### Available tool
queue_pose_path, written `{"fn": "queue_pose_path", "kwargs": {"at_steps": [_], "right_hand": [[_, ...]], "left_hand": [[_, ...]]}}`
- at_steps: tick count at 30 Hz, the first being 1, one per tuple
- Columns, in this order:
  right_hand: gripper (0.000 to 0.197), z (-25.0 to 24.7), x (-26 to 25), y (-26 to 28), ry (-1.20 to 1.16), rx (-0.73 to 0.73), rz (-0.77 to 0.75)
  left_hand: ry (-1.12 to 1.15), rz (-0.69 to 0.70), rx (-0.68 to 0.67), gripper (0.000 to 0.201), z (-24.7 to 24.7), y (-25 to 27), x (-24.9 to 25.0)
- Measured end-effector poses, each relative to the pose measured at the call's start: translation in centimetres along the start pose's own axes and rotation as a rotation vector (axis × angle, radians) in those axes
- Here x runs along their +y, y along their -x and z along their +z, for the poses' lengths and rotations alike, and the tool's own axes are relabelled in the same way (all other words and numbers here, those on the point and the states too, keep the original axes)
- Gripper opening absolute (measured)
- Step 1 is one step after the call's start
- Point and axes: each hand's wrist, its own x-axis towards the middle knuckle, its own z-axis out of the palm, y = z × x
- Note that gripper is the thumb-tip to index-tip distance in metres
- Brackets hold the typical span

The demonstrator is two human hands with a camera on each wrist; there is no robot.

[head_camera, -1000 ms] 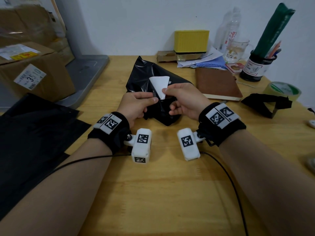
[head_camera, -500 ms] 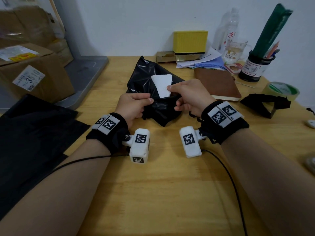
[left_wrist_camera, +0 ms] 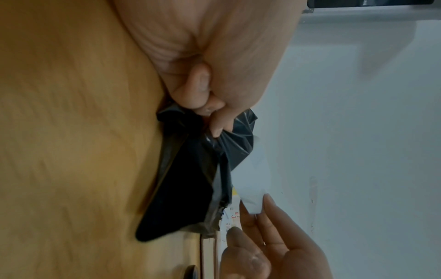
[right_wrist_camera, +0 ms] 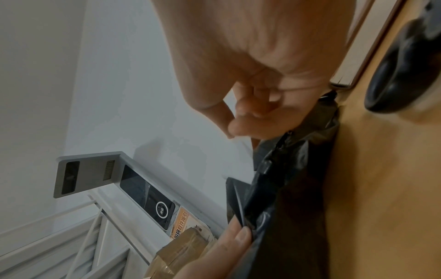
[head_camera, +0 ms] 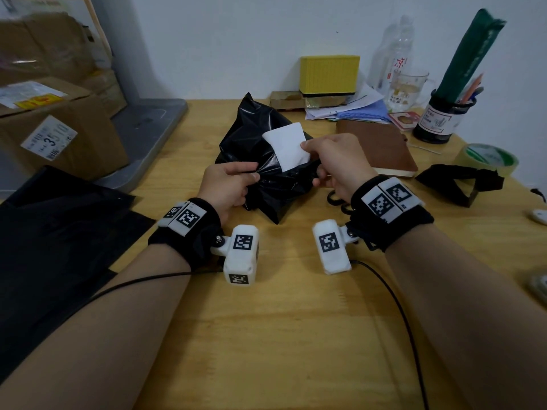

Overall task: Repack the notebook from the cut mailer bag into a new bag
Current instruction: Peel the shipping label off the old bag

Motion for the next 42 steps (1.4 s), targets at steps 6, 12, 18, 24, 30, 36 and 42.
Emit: {"fn": "queue_pose_path", "kwargs": {"at_steps": [6, 12, 18, 24, 30, 36, 42], "right_hand": [[0.011, -0.3, 0.1, -0.4, -0.019, 0.036, -0.036], [0.022, -0.4, 0.2, -0.9, -0.042, 0.08, -0.041], [0.015, -0.5, -0.1, -1.0, -0.063, 0.089, -0.045], [0.005, -0.6, 0.0, -1.0, -0.064, 0.091, -0.053], [0.008, -0.9, 0.2, -1.2, -0.042, 0.097, -0.092], [0.011, -1.2, 0.5, -1.4, -0.045, 0.103, -0.134], [0.011, -1.3, 0.5, -1.7, -0.057, 0.128, -0.152]], "left_hand": [[0.031, 0.005, 0.013, 0.025, 0.0, -0.2, 0.0], [0.049, -0.001, 0.021, 0.028, -0.1, -0.1, 0.0], [0.066, -0.014, 0.025, 0.033, -0.1, -0.2, 0.0], [0.071, -0.022, 0.016, 0.037, -0.2, -0.2, 0.1], [0.079, -0.025, 0.012, 0.039, -0.2, -0.2, 0.0], [0.063, -0.034, 0.012, 0.04, -0.2, -0.3, 0.0], [0.052, -0.04, 0.004, 0.038, -0.2, -0.3, 0.0]]}}
